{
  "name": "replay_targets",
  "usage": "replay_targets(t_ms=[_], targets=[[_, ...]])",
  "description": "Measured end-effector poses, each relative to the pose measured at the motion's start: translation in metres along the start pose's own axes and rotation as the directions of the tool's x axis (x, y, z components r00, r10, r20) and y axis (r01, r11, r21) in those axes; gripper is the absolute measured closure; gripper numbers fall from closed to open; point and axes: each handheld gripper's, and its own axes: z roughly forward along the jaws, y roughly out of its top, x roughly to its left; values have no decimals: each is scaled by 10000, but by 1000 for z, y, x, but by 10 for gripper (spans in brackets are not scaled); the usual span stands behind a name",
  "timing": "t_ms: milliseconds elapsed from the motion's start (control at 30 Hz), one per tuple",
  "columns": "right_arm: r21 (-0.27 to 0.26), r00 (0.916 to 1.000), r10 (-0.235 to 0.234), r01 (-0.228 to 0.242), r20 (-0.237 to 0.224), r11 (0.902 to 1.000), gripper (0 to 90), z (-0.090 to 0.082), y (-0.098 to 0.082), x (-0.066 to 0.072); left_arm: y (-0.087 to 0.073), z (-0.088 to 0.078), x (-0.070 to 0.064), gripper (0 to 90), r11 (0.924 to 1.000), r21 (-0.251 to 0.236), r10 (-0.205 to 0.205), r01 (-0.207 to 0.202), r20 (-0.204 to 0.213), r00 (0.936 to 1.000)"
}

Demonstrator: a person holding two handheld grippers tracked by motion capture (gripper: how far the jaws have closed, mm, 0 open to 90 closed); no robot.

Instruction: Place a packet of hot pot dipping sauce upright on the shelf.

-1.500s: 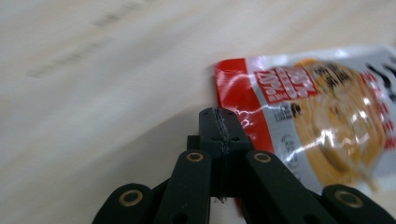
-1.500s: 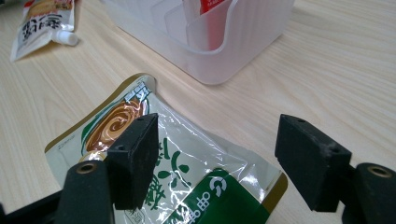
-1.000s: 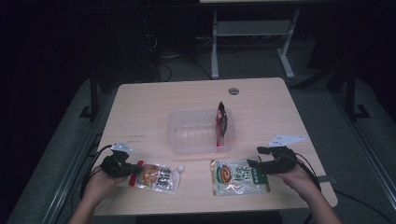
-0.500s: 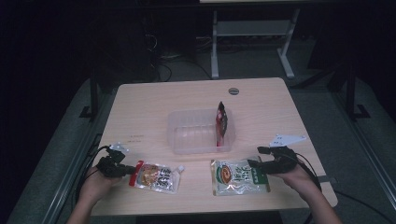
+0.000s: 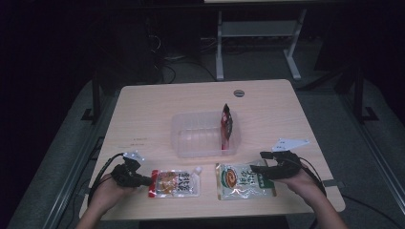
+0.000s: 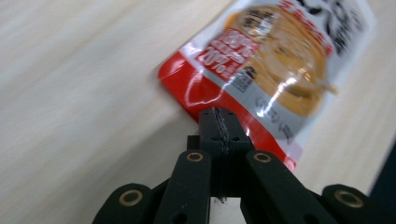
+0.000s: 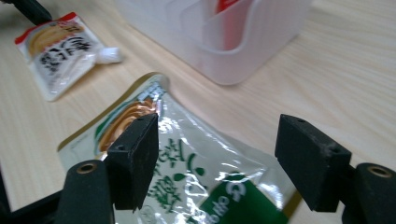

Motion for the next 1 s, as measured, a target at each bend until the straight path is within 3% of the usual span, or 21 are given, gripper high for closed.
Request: replay_targets(t_ms=[133,300,400,433,567,600,800,1000], targets=[[236,9986,-214,225,-474,9995,296,10,5,13,4,6,-10,899,9995,86,318,-320,258,9992],[302,9958,-110,137,-905,9994,268,16,9,22,8,5,-15,898,9977,116,674,-674,15,9977],[429,9894,24,39,-1453,9991,248,28,16,34,10,3,-17,898,9962,34,869,-869,-143,9961],[457,9877,-9,82,-1562,9989,246,32,18,38,11,2,-19,898,9936,1,1132,-1133,-187,9934],[575,9837,-187,294,-1786,9979,246,44,25,50,13,1,-23,897,9929,-136,1179,-1182,-197,9928],[565,9781,-310,435,-2060,9975,272,53,31,57,14,2,-24,897,9918,-144,1269,-1272,-146,9918],[1049,9697,-618,887,-2366,9905,274,84,46,79,14,4,-24,898,9901,26,1406,-1406,-145,9900],[1470,9671,-546,934,-2486,9847,289,105,50,84,13,8,-23,898,9900,148,1403,-1401,-192,9899]])
